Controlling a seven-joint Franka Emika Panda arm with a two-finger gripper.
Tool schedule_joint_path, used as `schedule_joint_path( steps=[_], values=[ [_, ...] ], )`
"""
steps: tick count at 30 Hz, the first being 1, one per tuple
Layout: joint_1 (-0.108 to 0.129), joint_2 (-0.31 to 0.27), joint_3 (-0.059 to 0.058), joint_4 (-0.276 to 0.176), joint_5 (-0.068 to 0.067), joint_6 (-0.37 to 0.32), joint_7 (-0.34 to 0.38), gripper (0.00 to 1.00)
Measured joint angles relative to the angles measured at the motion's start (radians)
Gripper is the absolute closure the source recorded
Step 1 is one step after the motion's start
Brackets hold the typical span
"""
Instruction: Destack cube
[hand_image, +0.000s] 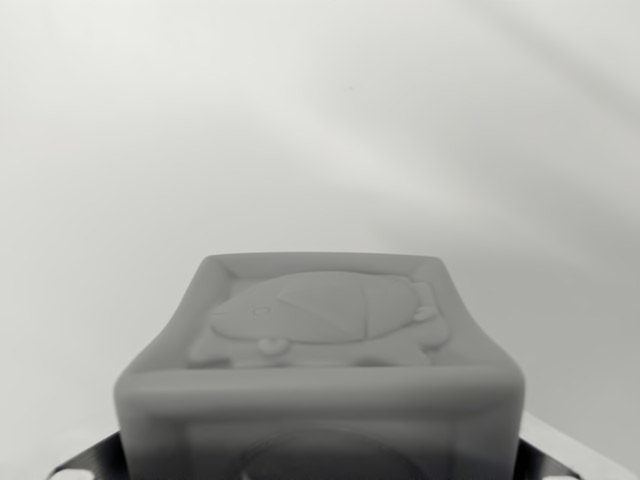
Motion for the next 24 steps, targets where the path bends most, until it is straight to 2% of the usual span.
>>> schedule_joint_path(
  steps=[24],
  values=[
    [-0.004, 0.135, 0.006, 0.016, 0.005, 0.117, -0.004, 1.00]
  ],
)
